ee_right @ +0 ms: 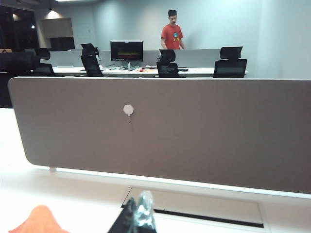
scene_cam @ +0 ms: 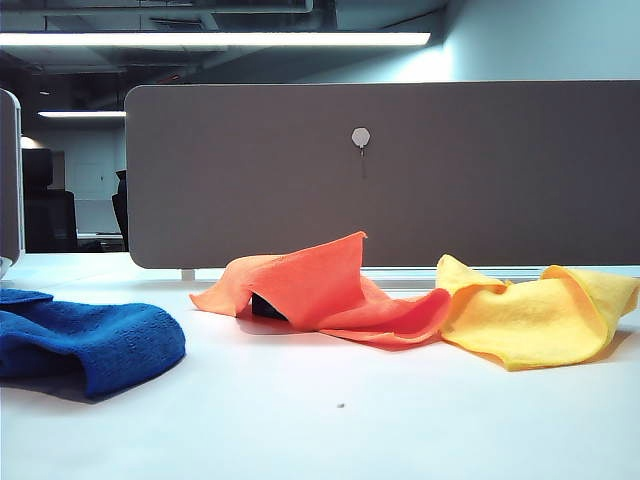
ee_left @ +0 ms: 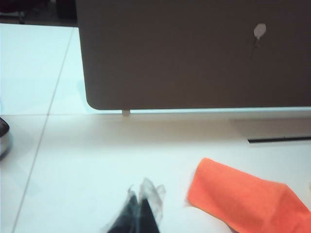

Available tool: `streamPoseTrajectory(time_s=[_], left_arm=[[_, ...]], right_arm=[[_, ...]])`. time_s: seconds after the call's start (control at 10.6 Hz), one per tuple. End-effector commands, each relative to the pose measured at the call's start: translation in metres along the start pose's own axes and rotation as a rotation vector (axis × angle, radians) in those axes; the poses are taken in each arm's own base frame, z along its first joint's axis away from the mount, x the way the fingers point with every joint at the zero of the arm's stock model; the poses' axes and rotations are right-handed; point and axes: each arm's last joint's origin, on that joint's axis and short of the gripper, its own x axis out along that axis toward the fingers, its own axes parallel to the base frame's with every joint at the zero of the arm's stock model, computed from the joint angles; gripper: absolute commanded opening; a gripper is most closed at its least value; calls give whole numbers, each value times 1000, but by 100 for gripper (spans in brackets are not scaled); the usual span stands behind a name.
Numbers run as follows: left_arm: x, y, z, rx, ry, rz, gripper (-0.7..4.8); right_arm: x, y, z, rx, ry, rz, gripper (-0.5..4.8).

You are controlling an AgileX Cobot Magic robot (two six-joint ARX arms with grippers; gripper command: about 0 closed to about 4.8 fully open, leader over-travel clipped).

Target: Pick up a rag that is the same color as the top surface of the Rubik's Cube and cover the cube with it.

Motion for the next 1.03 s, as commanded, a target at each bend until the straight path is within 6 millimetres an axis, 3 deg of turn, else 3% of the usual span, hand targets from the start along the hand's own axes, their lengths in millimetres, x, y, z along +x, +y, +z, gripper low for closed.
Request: streamPoseTrajectory(time_s=[0.09, 0.19, 0.28, 0.66, 1.03], left_arm=[[-16, -6, -5, 15, -64, 34, -5], [-26, -9, -9, 25, -89, 33, -6], [-45, -17, -33, 42, -131, 23, -5], [-48, -21, -64, 33, -87, -106, -6], [-53, -25, -82, -14, -77, -148, -5]], right_arm=[[-2, 2, -5, 16, 15, -7, -1], [-3, 3, -12, 20, 24, 7, -1], [-18, 6, -31, 17, 6, 32, -1], [-36, 9, -50, -1, 66, 67, -1], [-49, 11, -51, -35, 40, 66, -1]])
